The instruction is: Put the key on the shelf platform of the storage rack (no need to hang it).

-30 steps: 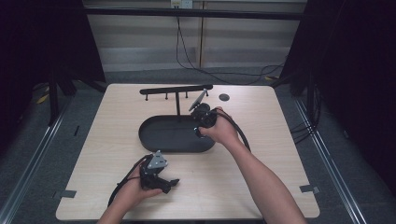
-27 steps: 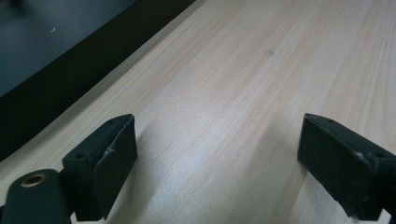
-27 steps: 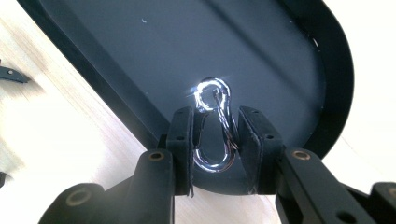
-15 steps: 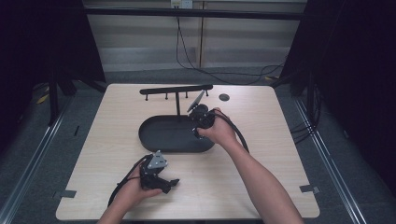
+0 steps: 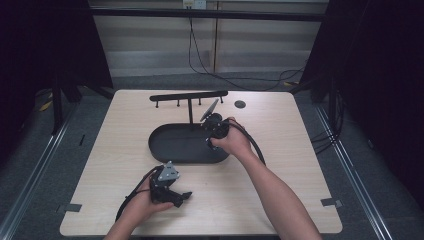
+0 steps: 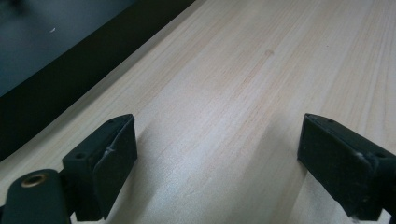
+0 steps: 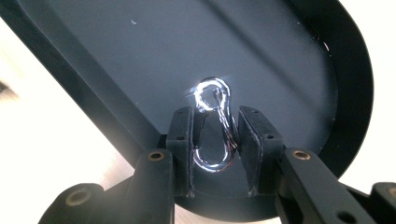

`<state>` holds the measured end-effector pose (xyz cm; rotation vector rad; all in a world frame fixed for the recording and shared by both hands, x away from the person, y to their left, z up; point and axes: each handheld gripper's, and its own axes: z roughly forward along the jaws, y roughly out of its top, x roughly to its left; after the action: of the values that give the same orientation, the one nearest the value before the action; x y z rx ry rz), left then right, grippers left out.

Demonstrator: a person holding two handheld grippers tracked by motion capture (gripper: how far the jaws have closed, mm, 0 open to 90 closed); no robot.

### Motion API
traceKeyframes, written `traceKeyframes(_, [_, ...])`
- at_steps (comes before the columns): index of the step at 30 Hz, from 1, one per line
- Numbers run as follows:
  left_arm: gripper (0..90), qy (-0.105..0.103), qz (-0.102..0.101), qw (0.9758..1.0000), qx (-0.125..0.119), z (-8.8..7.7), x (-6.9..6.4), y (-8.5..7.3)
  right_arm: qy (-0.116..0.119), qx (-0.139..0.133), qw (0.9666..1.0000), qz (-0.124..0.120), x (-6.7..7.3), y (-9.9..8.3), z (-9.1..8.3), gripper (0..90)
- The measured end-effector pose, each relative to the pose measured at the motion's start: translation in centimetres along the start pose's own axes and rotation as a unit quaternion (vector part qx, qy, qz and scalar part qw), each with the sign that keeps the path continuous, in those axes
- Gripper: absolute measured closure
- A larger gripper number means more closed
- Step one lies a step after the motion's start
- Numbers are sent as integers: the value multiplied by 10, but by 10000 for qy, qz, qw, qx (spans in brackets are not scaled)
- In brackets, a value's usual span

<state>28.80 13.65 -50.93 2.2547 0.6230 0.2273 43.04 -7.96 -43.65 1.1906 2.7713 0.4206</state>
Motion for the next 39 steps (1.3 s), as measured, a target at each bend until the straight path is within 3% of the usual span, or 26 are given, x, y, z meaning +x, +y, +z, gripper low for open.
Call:
traceKeyframes(9, [116,1,1,10000,0,0,0,0,-23,-11,10000,82,-3,0,6,672])
traceKeyframes(16, [116,1,-1,10000,-1,0,0,0,-116,5,9999,-5,-4,-2,13,672])
traceKeyframes(39, [116,1,-2,10000,1,0,0,0,-89,20,10000,31,-3,-6,31,667])
